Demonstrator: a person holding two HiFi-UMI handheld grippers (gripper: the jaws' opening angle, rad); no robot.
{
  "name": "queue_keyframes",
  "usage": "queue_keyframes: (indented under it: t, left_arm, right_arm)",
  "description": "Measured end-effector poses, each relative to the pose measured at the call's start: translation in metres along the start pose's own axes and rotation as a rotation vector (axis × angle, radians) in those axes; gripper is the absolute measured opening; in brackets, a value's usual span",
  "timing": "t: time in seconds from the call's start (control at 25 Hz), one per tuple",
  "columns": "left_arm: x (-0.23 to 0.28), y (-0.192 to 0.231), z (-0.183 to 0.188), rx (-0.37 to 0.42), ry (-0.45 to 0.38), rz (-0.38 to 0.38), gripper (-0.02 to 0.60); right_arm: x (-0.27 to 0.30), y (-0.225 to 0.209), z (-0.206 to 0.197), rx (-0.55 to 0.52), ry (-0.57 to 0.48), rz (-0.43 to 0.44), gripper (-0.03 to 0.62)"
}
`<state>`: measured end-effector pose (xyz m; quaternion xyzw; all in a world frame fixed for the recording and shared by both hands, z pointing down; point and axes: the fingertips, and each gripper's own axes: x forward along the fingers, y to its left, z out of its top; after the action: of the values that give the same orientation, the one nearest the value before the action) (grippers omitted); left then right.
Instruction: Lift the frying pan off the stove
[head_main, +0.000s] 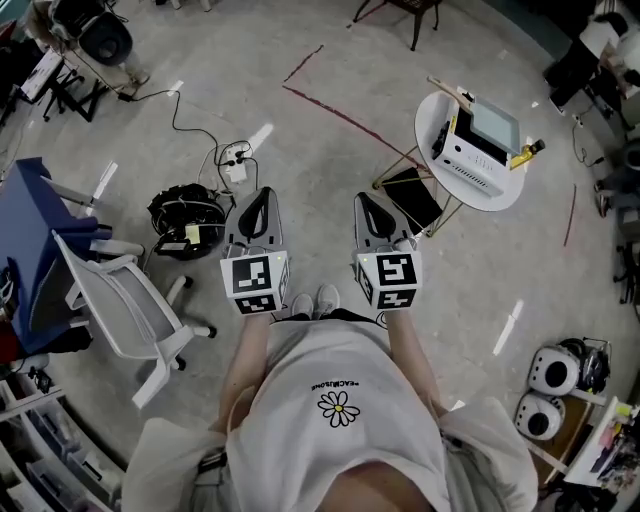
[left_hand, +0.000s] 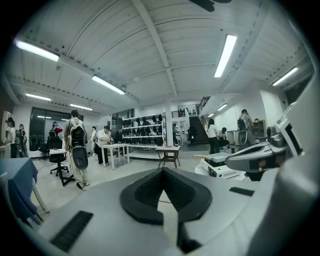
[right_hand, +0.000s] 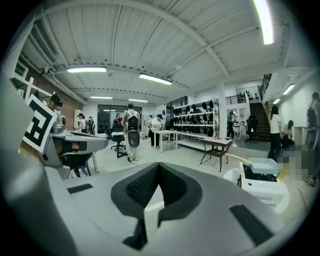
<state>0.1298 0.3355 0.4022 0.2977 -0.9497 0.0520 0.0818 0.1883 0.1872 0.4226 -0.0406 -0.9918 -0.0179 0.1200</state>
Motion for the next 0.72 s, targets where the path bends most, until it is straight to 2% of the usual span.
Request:
queue_keyframes:
  t: [0.12,0.36,0.56,0.72]
  left_arm:
    - [0.006,-0.003,-0.001,-0.005,0.007,0.001,0.0]
    - [0.02,-0.011,0.0,0.0,-0.016,0.009,0.0]
    - [0.042,0.018,0.006,-0.008,-0.032,0.075,0.0]
    - [0.085,0.03,0.025,0.0,-0.063,0.073,0.0]
  right_arm:
    - [0.003,-0.006,-0.006,0.031,-0.001,0.007,0.002]
    - [0.017,-0.016,-0.025,0.018,0.04,0.03,0.002]
    - [0.028,-0.036,-0.017,0.003,0.019,0.008,0.002]
    - [0.056,-0.074,-0.006,-0.012,0.023,-0.06,0.002]
